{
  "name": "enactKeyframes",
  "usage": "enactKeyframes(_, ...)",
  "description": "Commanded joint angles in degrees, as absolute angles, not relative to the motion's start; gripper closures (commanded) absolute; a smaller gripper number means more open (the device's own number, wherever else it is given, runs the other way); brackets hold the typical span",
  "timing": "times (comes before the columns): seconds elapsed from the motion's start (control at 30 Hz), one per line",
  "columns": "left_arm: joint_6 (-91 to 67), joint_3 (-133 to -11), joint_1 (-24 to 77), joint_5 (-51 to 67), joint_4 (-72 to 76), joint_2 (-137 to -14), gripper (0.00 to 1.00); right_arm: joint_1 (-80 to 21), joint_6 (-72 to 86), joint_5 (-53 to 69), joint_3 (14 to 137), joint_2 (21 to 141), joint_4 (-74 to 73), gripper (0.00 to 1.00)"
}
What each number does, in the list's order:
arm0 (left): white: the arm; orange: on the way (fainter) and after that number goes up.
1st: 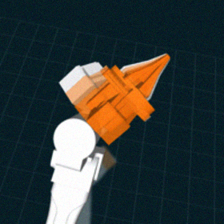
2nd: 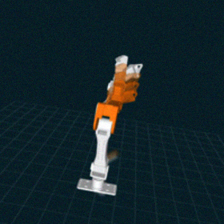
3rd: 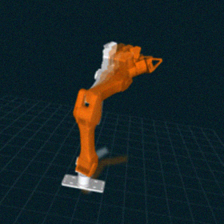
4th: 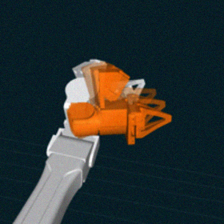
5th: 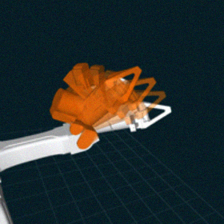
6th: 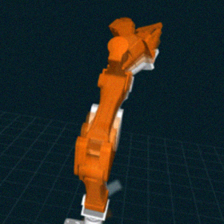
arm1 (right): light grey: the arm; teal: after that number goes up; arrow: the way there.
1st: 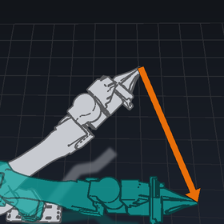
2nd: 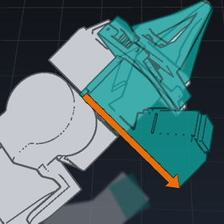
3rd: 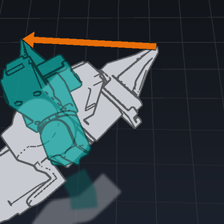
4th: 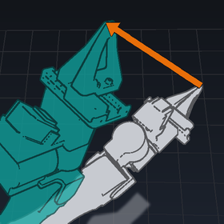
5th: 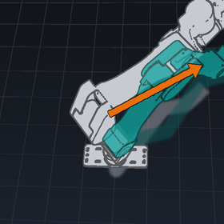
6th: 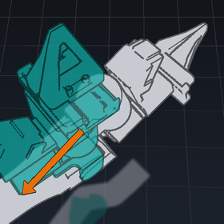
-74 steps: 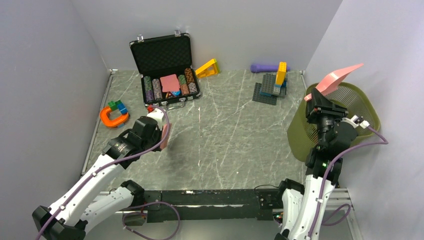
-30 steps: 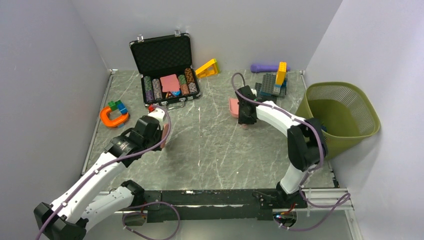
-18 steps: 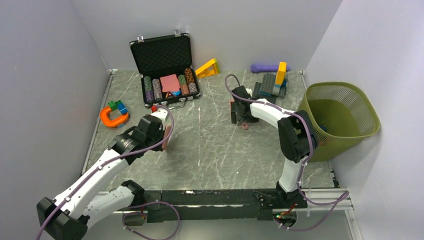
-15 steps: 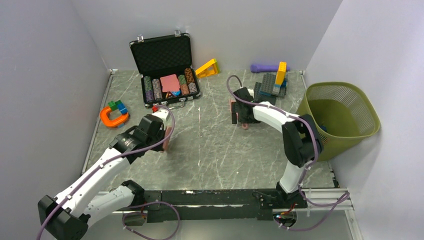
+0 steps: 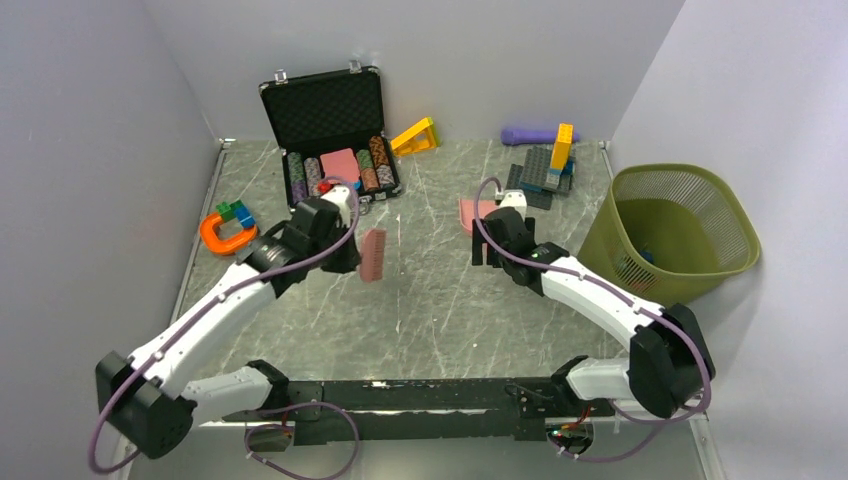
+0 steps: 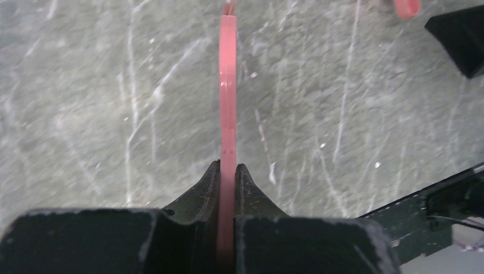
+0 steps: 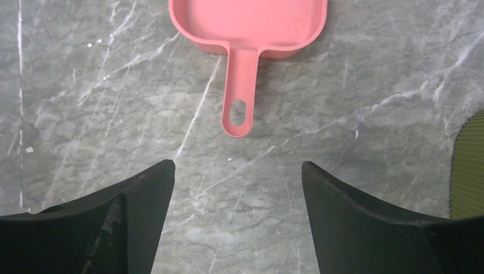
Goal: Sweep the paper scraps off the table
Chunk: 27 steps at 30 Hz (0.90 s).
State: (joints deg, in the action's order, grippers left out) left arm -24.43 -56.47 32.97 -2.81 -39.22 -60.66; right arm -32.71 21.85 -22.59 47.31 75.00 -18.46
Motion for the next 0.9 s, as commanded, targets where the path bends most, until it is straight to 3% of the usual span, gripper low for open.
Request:
enactKeyframes(0.0, -29.73, -61.50, 32.34, 3.62, -30.95, -68.50, 1.00, -33.03, 21.32, -25.22, 45.37, 70.08, -11.70, 0.16)
enactKeyframes(0.23, -34.46, -69.36, 29.46, 15.94, -23.86, -82.51, 1.00, -33.09, 22.29, -25.84, 44.81, 70.42, -12.59, 0.16)
enactKeyframes(0.43, -41.85, -66.94, 25.94, 31.23, -11.55, -90.23, 1.00, -33.10, 22.85, -26.20, 43.94, 70.50, -12.22, 0.15)
enactKeyframes(0.47, -42.21, -66.60, 25.40, 33.80, -10.72, -91.36, 0.93, -33.08, 22.90, -26.15, 43.82, 70.46, -12.22, 0.15)
enactKeyframes(0.5, -42.09, -66.42, 24.91, 34.39, -11.18, -92.04, 0.75, -33.03, 22.87, -25.96, 43.70, 70.37, -12.16, 0.15)
enactKeyframes(0.57, -40.07, -65.79, 24.62, 31.16, -13.52, -91.02, 0.14, -33.06, 22.69, -25.77, 43.89, 70.25, -12.44, 0.15)
enactKeyframes(0.6, -38.88, -65.44, 24.57, 28.37, -15.17, -89.40, 0.02, -33.05, 22.61, -25.79, 44.00, 70.19, -12.56, 0.15)
enactKeyframes(0.87, -29.59, -62.03, 24.17, 8.49, -27.10, -70.80, 0.01, -33.09, 21.98, -23.78, 45.29, 66.49, -14.72, 0.15)
